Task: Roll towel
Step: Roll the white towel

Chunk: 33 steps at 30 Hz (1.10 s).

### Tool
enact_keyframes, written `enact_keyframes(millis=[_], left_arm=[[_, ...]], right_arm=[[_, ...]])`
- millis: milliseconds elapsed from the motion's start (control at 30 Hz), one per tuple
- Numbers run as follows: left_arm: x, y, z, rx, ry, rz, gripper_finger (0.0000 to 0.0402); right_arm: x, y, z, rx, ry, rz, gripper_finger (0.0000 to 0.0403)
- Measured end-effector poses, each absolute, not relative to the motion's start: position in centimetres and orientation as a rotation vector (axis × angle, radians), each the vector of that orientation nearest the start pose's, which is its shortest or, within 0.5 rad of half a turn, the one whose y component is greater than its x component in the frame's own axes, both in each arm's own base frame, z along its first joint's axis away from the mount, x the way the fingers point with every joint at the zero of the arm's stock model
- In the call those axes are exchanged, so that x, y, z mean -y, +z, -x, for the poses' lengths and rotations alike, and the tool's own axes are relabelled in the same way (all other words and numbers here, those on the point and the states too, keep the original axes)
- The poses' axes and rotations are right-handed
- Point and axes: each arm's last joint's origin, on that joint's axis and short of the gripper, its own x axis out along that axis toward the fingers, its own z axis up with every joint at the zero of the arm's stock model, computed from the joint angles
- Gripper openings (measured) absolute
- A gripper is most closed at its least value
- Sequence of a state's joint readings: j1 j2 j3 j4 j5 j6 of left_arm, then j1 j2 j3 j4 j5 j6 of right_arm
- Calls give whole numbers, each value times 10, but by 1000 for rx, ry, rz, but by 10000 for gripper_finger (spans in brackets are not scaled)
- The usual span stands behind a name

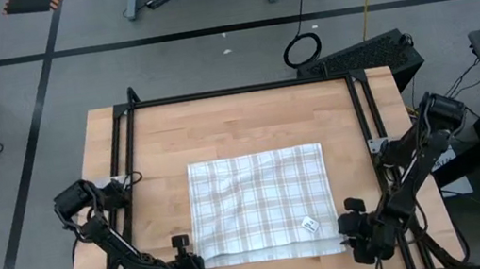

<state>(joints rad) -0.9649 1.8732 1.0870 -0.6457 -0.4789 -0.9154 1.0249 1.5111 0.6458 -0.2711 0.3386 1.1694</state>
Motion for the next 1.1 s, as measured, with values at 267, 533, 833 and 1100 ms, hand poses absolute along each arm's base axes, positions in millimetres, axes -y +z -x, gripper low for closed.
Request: enact_keyframes(millis=[267,533,833,1100], left_arm=[[261,132,-197,-1098,127,-117,18],[261,132,-197,-1096,142,-93,19],[261,132,-197,-1095,149,-81,19],[261,132,-197,-1095,155,-70,19]], right_arm=[[-207,127,-137,-1074,-25,-299,96],[-207,128,-136,-1089,-8,-298,12],[-205,142,-135,-1067,20,-355,5],[-203,156,-133,-1053,42,-450,3]])
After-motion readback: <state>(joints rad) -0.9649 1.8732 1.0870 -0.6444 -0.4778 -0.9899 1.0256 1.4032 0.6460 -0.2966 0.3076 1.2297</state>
